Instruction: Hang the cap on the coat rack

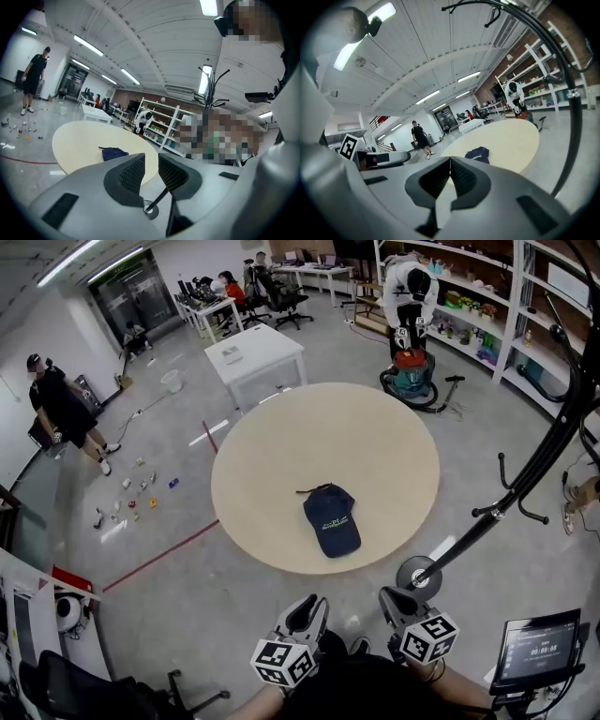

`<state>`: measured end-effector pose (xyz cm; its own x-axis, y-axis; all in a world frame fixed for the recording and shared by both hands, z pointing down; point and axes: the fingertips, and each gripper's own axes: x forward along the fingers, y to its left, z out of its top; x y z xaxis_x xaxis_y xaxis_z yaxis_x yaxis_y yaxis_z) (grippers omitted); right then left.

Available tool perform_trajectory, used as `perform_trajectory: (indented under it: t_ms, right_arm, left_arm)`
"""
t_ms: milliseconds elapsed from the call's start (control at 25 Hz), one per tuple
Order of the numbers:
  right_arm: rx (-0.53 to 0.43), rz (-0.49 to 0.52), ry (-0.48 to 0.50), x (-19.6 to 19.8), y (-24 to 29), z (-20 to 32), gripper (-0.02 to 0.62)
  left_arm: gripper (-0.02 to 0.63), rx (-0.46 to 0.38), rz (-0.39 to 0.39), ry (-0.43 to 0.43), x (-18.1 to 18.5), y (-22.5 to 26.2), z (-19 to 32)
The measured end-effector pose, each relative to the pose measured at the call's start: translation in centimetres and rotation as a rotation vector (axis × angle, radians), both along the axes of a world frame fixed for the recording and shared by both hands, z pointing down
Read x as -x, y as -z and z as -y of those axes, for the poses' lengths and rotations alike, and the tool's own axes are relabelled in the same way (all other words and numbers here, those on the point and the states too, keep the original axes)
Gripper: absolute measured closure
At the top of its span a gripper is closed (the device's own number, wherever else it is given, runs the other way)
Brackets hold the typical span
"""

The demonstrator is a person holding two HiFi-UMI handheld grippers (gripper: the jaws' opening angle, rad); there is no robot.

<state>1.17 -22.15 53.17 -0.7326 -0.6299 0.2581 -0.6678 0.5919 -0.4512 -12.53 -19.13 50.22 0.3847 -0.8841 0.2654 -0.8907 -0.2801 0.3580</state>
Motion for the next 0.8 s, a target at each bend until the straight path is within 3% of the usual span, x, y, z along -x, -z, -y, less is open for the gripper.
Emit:
perform_trajectory:
  t_ms: [280, 800]
  right_arm:
    - [0.009, -0.019, -0.047, -0.3, 0.2, 1.3, 0.592]
    - [0.026, -0.056, -0.1, 2.0, 0.6, 10.0, 0.592]
  left_arm:
    - [0.511, 0.007, -0.014, -0.042, -0.1, -0.1, 1.8]
    - [0.511, 0.007, -0.036, -0.067, 3.1, 0.0, 12.0]
